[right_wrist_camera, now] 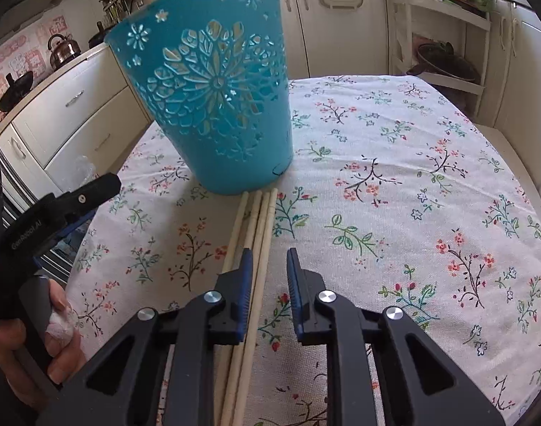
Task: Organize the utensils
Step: 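Return the right gripper to the sticks while the left gripper approaches them, then lower the left gripper onto one stick and close on it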
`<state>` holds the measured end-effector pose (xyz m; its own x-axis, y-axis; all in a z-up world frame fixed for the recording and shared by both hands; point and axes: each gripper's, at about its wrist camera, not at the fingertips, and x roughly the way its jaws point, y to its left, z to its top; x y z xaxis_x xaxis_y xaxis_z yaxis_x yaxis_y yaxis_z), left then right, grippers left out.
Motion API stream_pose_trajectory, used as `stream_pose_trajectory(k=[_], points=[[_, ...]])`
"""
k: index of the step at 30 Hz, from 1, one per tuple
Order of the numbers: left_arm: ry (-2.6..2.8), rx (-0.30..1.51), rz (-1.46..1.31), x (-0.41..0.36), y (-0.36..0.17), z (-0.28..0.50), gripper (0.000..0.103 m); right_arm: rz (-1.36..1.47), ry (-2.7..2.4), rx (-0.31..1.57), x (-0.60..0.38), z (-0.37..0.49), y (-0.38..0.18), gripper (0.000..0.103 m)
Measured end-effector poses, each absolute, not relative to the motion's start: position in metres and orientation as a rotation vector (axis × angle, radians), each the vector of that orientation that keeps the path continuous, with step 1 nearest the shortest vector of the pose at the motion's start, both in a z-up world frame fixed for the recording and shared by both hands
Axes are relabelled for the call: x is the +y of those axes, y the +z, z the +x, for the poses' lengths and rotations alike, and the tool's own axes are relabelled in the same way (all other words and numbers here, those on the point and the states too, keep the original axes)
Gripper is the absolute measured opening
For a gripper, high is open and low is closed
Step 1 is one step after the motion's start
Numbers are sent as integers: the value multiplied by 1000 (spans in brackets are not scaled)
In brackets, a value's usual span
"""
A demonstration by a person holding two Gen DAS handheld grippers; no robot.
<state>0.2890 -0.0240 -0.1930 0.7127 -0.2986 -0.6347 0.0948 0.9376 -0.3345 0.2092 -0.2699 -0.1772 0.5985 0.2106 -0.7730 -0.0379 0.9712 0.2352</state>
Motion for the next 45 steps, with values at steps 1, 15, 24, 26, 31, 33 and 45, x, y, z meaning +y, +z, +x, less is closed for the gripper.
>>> stream_pose_trajectory(k=[1,15,24,26,31,33,45], points=[[-221,749,-288,-24,-193,289,89,195,143,926,-269,208,-179,20],[-241,774,-258,-31,-195,292,89,89,136,958,-262,209,-185,8],[-346,902,-14,-99,-201,282,89,235,184,970,-288,192,-186,8],[-346,915,26,-112,-203,281,89,275,191,970,-292,193,-186,7],[-292,941,111,-130,-207,284,89,298,198,963,-294,190,-186,7],[-273,957,124,-132,-211,286,89,300,200,963,-294,189,-185,7],[-264,963,163,-141,-213,289,89,321,167,955,-304,191,-185,7]])
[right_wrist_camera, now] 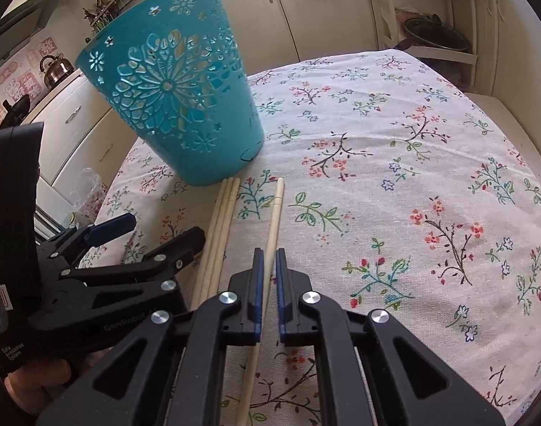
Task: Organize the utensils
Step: 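Lower the left gripper onto one stick and close on it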
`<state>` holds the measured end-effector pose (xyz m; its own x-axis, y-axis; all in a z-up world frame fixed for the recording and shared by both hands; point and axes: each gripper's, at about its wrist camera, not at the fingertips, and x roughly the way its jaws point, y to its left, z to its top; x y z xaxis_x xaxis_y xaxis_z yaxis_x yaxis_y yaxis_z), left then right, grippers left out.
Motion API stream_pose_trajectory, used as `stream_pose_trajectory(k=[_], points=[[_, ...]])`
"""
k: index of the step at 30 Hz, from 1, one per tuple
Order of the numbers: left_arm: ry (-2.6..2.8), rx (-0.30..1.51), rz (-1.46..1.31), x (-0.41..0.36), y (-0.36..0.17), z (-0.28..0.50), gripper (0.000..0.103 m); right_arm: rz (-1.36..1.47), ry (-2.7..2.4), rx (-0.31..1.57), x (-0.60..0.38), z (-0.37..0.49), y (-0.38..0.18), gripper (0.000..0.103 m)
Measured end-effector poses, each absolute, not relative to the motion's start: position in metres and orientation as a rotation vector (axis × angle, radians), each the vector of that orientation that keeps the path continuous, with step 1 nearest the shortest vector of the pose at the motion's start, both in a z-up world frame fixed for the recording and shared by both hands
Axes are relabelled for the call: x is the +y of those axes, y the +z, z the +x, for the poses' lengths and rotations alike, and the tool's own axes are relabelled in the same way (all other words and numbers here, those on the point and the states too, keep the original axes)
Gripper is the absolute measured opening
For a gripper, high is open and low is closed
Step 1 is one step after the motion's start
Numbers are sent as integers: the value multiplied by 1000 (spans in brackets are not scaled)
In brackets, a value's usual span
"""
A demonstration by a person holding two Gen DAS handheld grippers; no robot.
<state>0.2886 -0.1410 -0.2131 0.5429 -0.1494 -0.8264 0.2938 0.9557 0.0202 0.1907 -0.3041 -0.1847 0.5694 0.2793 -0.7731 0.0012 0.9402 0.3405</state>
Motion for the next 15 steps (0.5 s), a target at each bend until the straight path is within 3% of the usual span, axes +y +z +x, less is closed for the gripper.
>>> stream_pose_trajectory(k=[15], points=[[-286,952,172,-145,-212,286,89,357,165,956,-309,191,-187,9]])
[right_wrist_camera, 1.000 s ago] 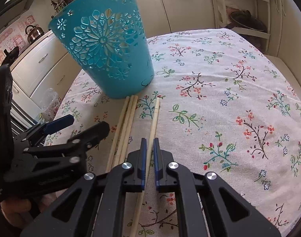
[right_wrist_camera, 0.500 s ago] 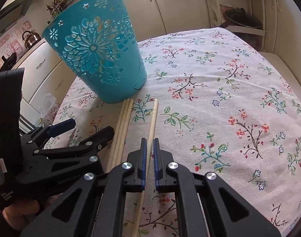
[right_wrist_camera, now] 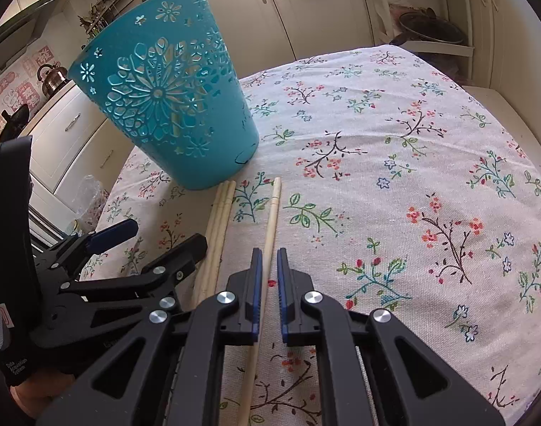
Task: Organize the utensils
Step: 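Lower the left gripper onto one stick and close on it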
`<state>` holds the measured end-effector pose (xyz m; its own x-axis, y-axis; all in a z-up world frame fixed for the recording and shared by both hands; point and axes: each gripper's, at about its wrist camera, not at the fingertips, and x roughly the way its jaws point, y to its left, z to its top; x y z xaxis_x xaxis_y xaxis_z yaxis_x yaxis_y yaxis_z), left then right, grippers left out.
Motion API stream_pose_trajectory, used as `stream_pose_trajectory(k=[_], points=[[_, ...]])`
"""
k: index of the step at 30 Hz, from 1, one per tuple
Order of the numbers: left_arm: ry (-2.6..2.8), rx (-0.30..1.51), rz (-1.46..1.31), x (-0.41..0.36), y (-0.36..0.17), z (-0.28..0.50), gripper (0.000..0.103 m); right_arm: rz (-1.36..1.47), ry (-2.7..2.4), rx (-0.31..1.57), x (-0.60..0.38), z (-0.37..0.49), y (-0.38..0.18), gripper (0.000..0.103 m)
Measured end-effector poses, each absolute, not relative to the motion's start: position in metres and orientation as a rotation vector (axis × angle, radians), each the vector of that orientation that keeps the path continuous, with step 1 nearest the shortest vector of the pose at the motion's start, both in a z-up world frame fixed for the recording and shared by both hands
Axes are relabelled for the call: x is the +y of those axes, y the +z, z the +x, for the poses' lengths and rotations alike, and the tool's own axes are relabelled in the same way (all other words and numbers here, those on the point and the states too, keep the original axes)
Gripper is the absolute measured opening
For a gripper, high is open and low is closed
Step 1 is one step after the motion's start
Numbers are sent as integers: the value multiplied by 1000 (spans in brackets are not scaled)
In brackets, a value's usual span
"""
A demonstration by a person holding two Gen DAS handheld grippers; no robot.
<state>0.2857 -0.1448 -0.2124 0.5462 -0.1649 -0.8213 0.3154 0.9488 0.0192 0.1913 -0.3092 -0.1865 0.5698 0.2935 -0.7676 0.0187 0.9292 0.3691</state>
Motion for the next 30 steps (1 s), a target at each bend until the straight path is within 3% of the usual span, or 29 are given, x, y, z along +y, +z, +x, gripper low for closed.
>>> stream_pose_trajectory(k=[13,16,23,30], points=[[-277,979,172,-148,-217,293,84,360,159,947,-311,190,-186,10],[-307,957,185,-147,-215,291,70,350,154,945,-310,190,-186,10],[-404,944,230,-147,-210,288,16,274,149,950,-299,197,-184,10],[-346,983,159,-116,-208,292,12,208,200,976,-289,191,-181,10]])
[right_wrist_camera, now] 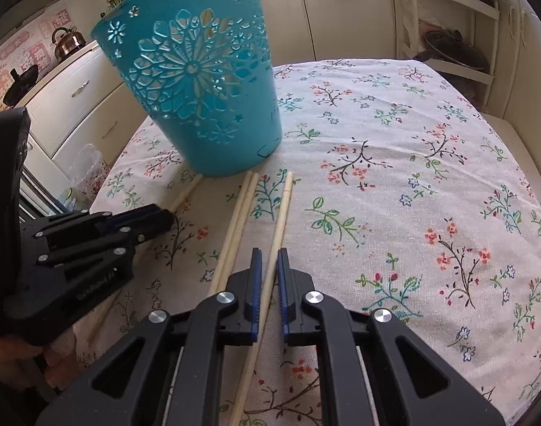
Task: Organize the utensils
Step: 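Lower the left gripper onto one stick and close on it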
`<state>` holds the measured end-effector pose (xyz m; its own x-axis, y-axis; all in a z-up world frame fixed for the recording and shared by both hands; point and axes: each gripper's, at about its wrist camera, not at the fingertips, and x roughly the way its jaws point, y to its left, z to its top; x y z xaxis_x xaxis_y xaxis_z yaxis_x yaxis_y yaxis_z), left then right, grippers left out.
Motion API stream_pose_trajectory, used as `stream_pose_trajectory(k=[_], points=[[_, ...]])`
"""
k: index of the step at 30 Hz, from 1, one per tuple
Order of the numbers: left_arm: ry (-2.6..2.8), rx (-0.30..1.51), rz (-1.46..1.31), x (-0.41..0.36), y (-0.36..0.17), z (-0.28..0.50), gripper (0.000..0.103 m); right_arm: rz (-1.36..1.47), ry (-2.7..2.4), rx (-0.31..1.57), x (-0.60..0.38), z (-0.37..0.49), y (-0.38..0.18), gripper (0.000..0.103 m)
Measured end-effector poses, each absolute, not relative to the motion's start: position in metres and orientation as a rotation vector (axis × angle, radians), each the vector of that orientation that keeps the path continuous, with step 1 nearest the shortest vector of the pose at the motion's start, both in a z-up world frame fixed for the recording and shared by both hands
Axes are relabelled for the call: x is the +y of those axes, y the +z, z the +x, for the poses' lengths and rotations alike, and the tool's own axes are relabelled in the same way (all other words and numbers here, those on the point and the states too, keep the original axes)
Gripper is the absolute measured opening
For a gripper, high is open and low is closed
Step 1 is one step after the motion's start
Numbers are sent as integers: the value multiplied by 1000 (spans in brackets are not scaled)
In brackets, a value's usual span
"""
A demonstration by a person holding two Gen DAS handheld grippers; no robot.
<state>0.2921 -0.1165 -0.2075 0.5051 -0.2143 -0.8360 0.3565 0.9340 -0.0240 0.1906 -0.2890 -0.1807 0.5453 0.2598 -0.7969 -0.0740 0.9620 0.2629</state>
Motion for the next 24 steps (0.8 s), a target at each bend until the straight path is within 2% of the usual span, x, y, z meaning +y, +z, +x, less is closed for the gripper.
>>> stream_pose_trajectory(k=[2,4,7,9,11,14,17,22,24], points=[[-328,988,163,-115,-208,298,15,225,192,970,-288,196,-182,18],[-313,993,155,-114,-208,303,22,219,186,959,-286,200,-183,18],[-290,988,151,-117,-210,311,22,187,175,958,-282,204,-183,17],[-278,1000,110,-113,-209,314,12,159,179,975,-282,206,-182,10],[-276,1024,46,-104,-208,316,10,157,198,993,-284,205,-182,9],[-277,1044,25,-99,-208,317,10,166,203,991,-285,206,-182,9],[-280,1050,64,-104,-207,320,15,174,198,972,-284,210,-183,15],[-280,1022,131,-114,-208,324,17,175,200,959,-284,213,-185,13],[-296,1021,122,-114,-207,324,5,186,195,959,-286,214,-186,10]])
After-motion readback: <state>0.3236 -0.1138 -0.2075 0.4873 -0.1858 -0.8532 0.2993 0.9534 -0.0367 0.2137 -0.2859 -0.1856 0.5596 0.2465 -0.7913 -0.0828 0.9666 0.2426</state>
